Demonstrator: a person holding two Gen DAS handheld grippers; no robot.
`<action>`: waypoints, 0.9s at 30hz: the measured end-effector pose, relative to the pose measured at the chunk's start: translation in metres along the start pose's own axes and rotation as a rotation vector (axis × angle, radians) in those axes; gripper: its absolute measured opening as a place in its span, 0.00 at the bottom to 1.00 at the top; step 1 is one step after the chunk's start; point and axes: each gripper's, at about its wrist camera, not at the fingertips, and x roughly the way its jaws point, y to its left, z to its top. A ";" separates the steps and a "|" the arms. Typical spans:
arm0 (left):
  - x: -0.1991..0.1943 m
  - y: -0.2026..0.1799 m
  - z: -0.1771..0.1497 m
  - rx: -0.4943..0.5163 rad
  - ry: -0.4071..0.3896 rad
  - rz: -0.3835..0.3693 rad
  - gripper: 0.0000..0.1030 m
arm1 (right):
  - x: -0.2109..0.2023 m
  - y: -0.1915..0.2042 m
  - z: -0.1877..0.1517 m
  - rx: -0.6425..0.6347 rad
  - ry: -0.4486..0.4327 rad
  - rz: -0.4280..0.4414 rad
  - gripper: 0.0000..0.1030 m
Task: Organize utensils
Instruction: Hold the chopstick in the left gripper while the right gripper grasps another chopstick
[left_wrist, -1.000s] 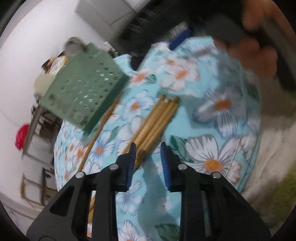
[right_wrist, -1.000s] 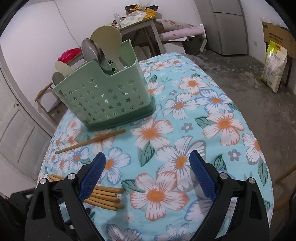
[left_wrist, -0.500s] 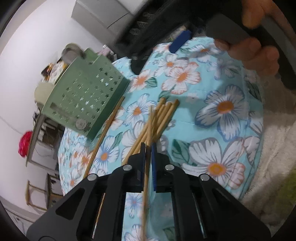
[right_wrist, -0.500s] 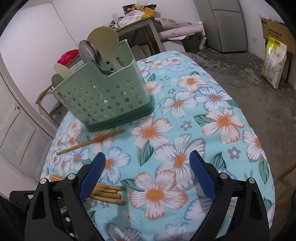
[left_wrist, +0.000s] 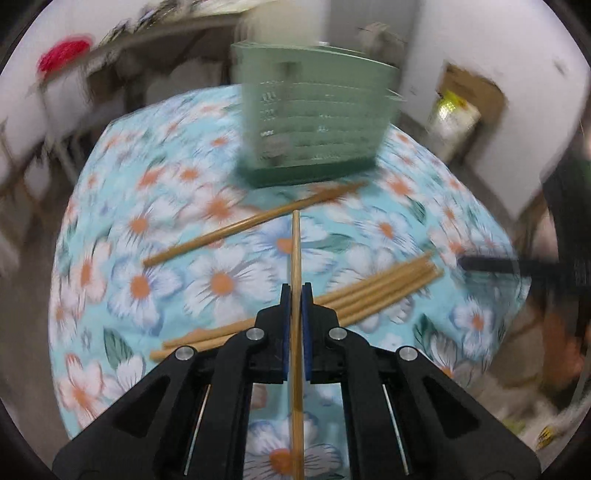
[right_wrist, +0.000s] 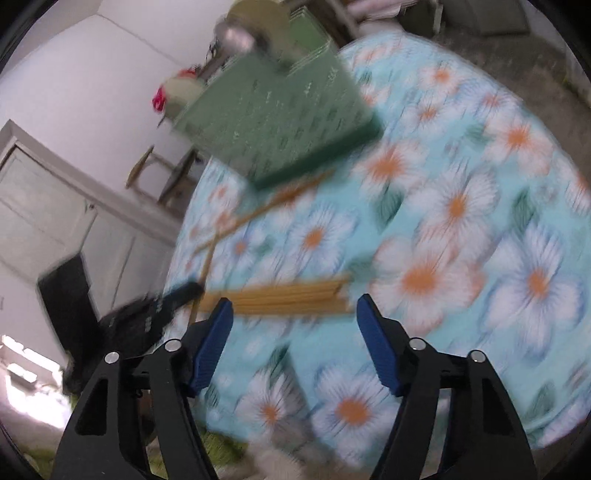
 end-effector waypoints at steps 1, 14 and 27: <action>0.000 0.009 -0.002 -0.047 0.003 -0.004 0.04 | 0.005 0.001 -0.005 0.007 0.021 0.003 0.62; 0.021 0.044 0.000 -0.171 0.014 -0.035 0.04 | 0.030 -0.026 0.003 0.244 -0.027 0.024 0.36; 0.020 0.047 -0.001 -0.187 0.011 -0.036 0.04 | 0.009 -0.052 0.015 0.327 -0.116 -0.004 0.17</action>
